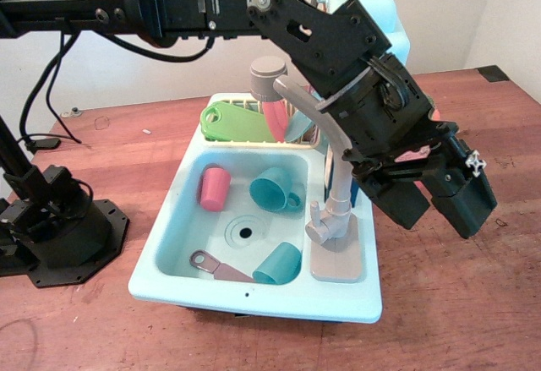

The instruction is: Turn lever vertical to front

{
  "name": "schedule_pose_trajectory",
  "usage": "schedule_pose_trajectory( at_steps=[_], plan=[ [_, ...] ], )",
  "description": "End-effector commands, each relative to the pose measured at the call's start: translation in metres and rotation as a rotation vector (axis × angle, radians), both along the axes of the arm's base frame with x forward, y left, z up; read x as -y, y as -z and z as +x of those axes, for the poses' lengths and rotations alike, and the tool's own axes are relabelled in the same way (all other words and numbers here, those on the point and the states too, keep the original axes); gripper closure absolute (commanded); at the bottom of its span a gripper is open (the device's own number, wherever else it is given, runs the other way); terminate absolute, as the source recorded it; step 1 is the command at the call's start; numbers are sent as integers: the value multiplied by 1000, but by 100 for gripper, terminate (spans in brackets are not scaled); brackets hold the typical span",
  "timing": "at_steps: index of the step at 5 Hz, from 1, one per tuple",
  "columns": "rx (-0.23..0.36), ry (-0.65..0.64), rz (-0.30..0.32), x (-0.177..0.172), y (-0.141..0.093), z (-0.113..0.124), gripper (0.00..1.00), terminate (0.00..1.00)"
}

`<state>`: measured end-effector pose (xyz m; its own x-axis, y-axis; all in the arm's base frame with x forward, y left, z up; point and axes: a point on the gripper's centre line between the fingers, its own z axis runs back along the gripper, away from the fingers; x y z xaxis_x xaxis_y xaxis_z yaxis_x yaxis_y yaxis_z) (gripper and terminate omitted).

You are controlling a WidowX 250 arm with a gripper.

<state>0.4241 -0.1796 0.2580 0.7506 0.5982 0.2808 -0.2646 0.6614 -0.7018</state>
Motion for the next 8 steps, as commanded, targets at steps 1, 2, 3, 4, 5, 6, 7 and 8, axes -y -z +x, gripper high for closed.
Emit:
schedule_pose_trajectory(
  at_steps=[1,2,3,4,5,6,7,8],
  plan=[
    [0,0,0,0,0,0,0,0],
    [-5,-9,0,0,3,-4,0,0],
    [-7,-25,-9,-4,7,-14,0,0],
    [-5,-38,-14,-10,11,-26,0,0],
    [-2,-51,-21,-17,15,-36,0,0],
    [1,-63,-18,-26,17,-46,0,0],
    [8,-72,-17,-32,22,-48,0,0],
    [7,-77,-13,-38,30,-39,0,0]
  ],
)
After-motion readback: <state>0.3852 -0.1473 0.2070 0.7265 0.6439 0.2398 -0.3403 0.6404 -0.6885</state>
